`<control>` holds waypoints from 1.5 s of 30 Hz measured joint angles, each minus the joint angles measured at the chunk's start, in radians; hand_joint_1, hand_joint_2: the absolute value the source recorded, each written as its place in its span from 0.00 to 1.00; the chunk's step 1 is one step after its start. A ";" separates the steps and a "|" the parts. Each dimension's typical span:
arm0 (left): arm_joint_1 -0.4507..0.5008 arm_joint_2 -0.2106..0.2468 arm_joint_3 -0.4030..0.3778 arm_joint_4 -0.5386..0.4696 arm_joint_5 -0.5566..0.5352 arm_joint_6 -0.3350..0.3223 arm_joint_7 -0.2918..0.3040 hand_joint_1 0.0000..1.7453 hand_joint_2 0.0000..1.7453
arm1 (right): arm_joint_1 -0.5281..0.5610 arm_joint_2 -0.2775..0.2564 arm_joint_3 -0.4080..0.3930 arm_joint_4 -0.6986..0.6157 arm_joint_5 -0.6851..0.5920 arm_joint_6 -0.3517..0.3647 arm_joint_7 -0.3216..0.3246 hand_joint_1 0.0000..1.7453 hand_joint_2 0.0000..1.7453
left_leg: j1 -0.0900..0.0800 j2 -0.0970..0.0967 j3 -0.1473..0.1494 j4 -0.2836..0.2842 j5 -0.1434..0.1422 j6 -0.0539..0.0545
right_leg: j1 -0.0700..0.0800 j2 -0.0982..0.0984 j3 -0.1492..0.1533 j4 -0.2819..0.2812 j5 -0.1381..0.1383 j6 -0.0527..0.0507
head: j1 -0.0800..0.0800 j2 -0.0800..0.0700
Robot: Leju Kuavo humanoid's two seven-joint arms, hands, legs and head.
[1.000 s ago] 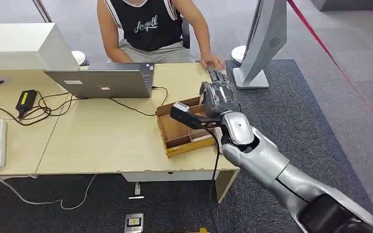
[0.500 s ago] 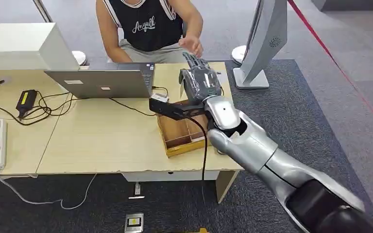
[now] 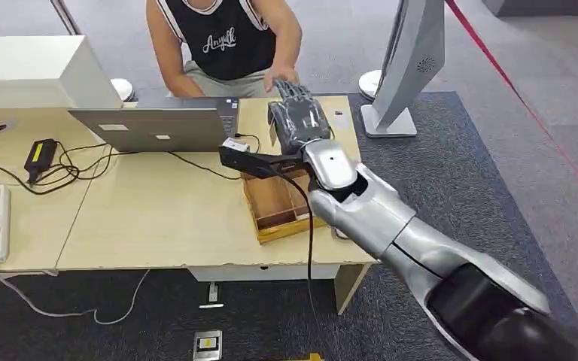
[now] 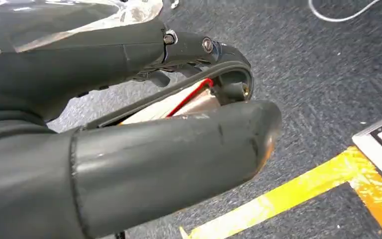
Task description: Pass the card to the sensor for recognition and then transmit it.
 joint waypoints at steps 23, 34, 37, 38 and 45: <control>-0.012 0.001 -0.001 0.000 -0.066 -0.030 0.006 0.00 0.00 | -0.170 0.108 0.074 0.378 0.069 -0.152 0.192 1.00 1.00 | 0.000 0.000 0.000 0.000 0.000 0.000 | 0.000 0.000 -0.001 0.000 0.000 0.000 | 0.000 0.000; -0.011 0.001 -0.001 0.000 -0.067 -0.029 0.011 0.00 0.00 | -0.177 0.108 0.096 0.402 0.071 -0.135 0.198 0.28 1.00 | 0.000 0.000 0.000 0.000 0.000 0.000 | 0.000 0.000 -0.001 0.000 0.000 0.000 | 0.000 0.000; -0.010 0.001 -0.001 0.000 -0.068 -0.028 0.011 0.00 0.00 | -0.177 0.108 0.103 0.402 0.071 -0.132 0.203 0.00 1.00 | 0.000 0.000 0.000 0.000 0.000 0.000 | 0.000 0.000 -0.001 0.000 0.000 0.000 | 0.000 0.000; -0.010 0.001 -0.001 0.000 -0.068 -0.027 0.011 0.00 0.00 | -0.177 0.108 0.106 0.402 0.072 -0.130 0.203 0.00 1.00 | 0.000 0.000 0.000 0.000 0.000 0.000 | 0.000 0.000 -0.001 0.000 0.000 0.000 | 0.000 0.000; -0.009 0.001 -0.001 0.000 -0.083 -0.022 0.021 0.00 0.00 | -0.177 0.103 0.116 0.400 0.090 -0.131 0.208 0.00 1.00 | 0.000 0.000 0.000 0.000 0.000 0.000 | 0.000 0.000 0.000 0.000 0.000 0.000 | 0.000 0.000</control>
